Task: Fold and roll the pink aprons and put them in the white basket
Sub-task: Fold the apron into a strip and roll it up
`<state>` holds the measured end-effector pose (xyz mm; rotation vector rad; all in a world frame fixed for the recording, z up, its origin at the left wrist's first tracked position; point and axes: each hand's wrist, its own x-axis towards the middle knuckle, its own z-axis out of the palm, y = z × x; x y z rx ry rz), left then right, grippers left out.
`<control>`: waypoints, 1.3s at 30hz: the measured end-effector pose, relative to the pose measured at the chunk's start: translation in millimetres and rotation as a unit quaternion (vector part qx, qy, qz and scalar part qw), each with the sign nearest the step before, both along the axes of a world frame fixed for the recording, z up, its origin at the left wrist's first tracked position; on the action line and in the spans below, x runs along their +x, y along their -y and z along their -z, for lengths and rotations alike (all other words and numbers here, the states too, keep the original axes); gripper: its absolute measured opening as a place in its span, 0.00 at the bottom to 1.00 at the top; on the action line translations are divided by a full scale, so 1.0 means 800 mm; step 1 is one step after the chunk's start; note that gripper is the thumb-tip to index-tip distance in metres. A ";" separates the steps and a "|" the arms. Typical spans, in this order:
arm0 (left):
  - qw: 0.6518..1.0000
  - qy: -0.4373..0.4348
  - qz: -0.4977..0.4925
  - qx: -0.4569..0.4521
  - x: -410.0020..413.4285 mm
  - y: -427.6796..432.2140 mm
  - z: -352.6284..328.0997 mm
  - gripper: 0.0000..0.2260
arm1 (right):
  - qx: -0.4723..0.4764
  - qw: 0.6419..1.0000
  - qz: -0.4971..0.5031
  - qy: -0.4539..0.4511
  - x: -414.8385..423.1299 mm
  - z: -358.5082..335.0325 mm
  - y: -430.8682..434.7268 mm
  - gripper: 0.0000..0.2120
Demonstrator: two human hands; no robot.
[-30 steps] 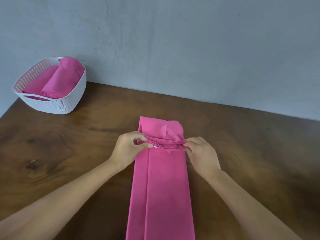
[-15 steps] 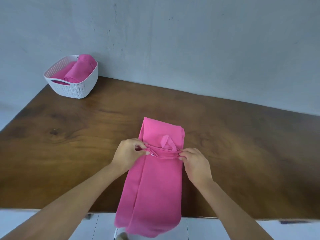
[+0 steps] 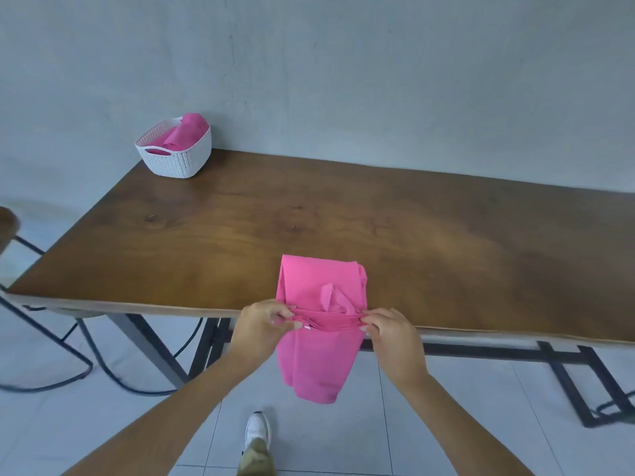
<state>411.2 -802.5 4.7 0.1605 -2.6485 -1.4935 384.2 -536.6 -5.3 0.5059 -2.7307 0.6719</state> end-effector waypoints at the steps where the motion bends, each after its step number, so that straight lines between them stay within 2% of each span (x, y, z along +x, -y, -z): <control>1: 1.000 0.016 -0.001 0.014 0.015 -0.005 0.000 0.07 | 0.003 1.000 0.000 0.003 0.013 0.001 -0.005 0.07; 5: 0.999 0.038 -0.006 0.019 0.067 -0.025 -0.003 0.07 | 0.038 0.999 -0.015 0.000 0.065 0.002 -0.024 0.08; 8: 0.996 0.041 -0.030 0.079 0.087 -0.033 -0.023 0.05 | 0.042 0.998 -0.038 -0.010 0.093 -0.014 -0.035 0.10; 12: 0.993 0.031 -0.023 0.113 0.096 -0.036 -0.063 0.05 | 0.083 0.988 -0.094 -0.087 0.083 -0.075 -0.044 0.12; 17: 0.994 -0.041 -0.010 0.103 0.091 -0.045 -0.111 0.06 | 0.066 0.996 -0.046 -0.027 0.067 -0.139 -0.049 0.08; 20: 0.994 -0.064 0.011 0.089 0.089 -0.050 -0.131 0.07 | 0.059 0.998 -0.026 0.004 0.069 -0.149 -0.056 0.11; 24: 0.995 -0.075 0.024 0.063 0.091 -0.051 -0.137 0.07 | 0.061 0.998 -0.004 0.027 0.081 -0.151 -0.059 0.12; 34: 0.994 -0.087 0.028 0.052 0.099 -0.066 -0.128 0.09 | 0.124 0.991 -0.031 0.030 0.090 -0.152 -0.073 0.13; 39: 0.995 -0.086 0.027 0.043 0.096 -0.069 -0.122 0.08 | 0.073 0.996 0.004 0.060 0.092 -0.151 -0.070 0.11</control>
